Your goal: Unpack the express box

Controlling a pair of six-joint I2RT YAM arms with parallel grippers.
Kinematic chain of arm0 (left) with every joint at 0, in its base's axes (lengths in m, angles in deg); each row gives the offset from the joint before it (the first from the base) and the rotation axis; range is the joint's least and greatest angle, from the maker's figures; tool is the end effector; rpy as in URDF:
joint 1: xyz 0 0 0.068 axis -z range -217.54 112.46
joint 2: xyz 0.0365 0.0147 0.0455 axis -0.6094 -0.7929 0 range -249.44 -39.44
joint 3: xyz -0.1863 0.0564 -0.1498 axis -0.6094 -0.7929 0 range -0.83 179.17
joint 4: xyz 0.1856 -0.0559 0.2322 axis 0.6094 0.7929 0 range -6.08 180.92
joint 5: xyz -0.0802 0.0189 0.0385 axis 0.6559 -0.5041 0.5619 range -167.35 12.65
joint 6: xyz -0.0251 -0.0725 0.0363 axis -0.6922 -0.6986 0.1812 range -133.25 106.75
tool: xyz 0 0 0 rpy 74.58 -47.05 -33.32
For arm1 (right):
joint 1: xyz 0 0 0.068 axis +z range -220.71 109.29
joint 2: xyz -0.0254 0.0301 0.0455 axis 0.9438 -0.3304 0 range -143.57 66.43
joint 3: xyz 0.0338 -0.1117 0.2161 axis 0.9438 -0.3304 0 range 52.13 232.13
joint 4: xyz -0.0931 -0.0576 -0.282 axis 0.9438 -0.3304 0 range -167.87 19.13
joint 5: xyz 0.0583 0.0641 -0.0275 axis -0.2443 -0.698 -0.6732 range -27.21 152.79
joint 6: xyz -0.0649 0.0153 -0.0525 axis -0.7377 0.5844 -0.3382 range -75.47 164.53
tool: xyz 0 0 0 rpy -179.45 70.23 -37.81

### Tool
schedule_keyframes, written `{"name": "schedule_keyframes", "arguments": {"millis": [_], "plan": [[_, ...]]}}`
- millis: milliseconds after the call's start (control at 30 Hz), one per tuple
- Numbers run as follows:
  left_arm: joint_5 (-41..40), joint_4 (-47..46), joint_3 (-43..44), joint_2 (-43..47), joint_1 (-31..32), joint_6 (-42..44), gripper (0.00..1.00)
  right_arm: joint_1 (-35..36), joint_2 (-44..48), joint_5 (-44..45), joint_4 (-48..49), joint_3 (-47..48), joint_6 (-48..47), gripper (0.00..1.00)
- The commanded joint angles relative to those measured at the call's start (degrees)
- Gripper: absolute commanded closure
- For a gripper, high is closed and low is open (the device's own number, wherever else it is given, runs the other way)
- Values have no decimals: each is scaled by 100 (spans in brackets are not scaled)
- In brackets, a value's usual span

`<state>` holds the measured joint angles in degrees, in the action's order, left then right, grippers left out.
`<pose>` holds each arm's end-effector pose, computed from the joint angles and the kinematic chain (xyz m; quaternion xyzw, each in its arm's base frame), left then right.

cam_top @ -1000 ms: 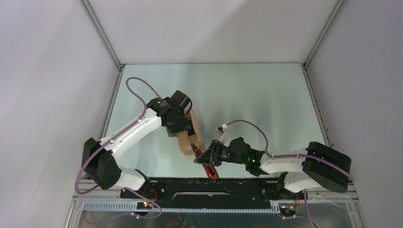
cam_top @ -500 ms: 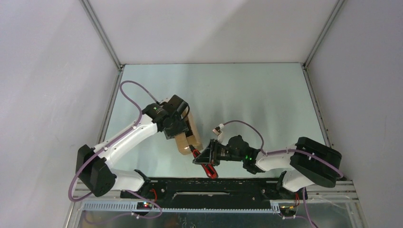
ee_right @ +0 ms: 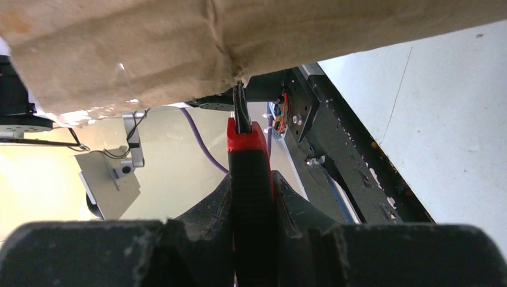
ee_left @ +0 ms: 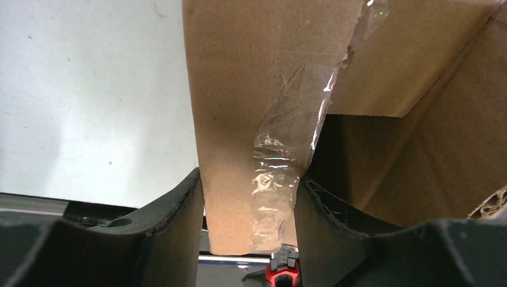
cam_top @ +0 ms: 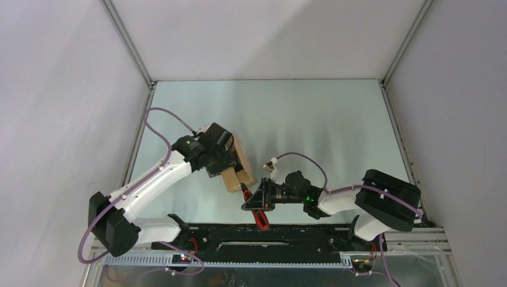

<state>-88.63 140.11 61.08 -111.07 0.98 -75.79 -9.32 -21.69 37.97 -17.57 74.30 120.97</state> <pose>0.2439 -0.1755 0.2134 -0.2225 0.9477 -0.0992 0.2062 0.1271 0.2985 0.0792 -0.0332 0.7735 0.6298 0.0630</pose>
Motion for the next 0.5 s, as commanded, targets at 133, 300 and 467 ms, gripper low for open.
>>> {"name": "schedule_keyframes", "arguments": {"millis": [133,300,467], "plan": [[381,-1078,-94,562,79,-912,100,233,-128,-10,92,181,-255,100],[405,-704,281,180,70,-205,100,258,-128,-294,264,180,-330,100],[592,-580,381,-23,26,403,100,308,-80,-607,330,183,-443,100]]}}
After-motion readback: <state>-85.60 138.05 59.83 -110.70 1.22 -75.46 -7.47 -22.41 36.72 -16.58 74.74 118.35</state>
